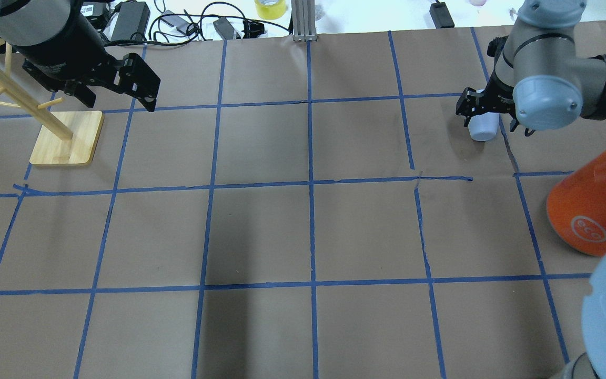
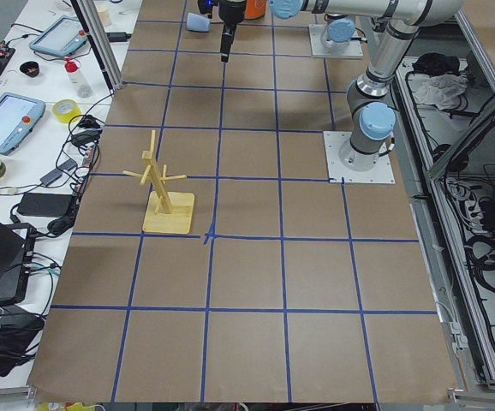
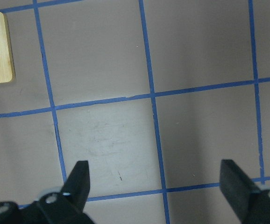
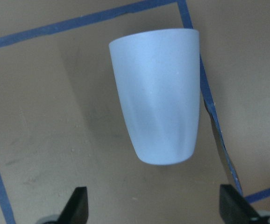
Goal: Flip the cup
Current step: 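Lower the right gripper onto the upside-down pale blue cup and grasp it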
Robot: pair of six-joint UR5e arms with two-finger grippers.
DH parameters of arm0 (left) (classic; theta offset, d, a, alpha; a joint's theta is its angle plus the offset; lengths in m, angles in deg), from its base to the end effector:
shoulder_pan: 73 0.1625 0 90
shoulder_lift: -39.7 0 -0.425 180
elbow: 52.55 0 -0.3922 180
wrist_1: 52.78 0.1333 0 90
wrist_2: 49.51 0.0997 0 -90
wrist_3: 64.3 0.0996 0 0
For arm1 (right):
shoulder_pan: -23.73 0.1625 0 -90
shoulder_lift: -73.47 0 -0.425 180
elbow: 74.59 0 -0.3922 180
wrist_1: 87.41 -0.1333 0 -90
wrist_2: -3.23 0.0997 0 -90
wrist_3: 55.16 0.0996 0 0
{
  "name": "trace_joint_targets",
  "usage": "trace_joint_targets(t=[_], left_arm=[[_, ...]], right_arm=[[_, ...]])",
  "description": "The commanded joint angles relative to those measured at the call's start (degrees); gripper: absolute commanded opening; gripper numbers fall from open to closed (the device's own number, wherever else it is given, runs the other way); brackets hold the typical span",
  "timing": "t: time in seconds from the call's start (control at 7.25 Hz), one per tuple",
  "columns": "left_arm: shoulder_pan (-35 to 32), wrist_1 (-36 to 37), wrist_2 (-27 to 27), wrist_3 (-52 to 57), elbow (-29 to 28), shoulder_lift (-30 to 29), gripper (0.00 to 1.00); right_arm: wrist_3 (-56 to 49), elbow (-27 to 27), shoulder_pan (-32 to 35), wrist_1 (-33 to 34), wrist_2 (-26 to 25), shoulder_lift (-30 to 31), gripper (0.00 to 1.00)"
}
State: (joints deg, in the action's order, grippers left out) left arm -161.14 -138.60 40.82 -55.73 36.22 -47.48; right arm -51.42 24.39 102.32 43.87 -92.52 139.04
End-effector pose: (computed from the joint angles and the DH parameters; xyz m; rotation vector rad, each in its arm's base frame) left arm -0.1170 -0.4873 0.5304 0.1816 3.1096 -0.2224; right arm -0.0009 -0.6277 0.2490 -0.4093 -2.9983 0.1975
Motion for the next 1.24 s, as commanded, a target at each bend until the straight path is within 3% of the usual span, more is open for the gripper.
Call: trace_joint_targets(t=[0.0, 0.55, 0.69, 0.83, 0.97, 1.1], left_arm=[[-0.01, 0.04, -0.06, -0.04, 0.26, 0.08, 1.0], [-0.01, 0.04, 0.03, 0.05, 0.26, 0.08, 1.0], [-0.01, 0.04, -0.06, -0.04, 0.26, 0.08, 1.0], [0.08, 0.04, -0.06, 0.05, 0.26, 0.08, 1.0], [-0.01, 0.04, -0.06, -0.04, 0.26, 0.08, 1.0], [0.08, 0.04, -0.06, 0.05, 0.26, 0.08, 1.0]], right_arm=[[-0.05, -1.41, -0.37, 6.0, -0.66, -6.05, 1.0], [0.03, -3.09, -2.66, 5.91, -0.05, -8.88, 1.0], [0.21, -4.22, -2.66, 6.0, 1.0, -8.8, 0.83], [0.21, -4.67, -2.66, 6.0, 4.31, -8.8, 0.39], [-0.4, -5.28, -2.66, 6.0, 4.43, -8.45, 0.15], [-3.36, -6.07, -2.66, 5.83, 4.52, -8.01, 0.05]])
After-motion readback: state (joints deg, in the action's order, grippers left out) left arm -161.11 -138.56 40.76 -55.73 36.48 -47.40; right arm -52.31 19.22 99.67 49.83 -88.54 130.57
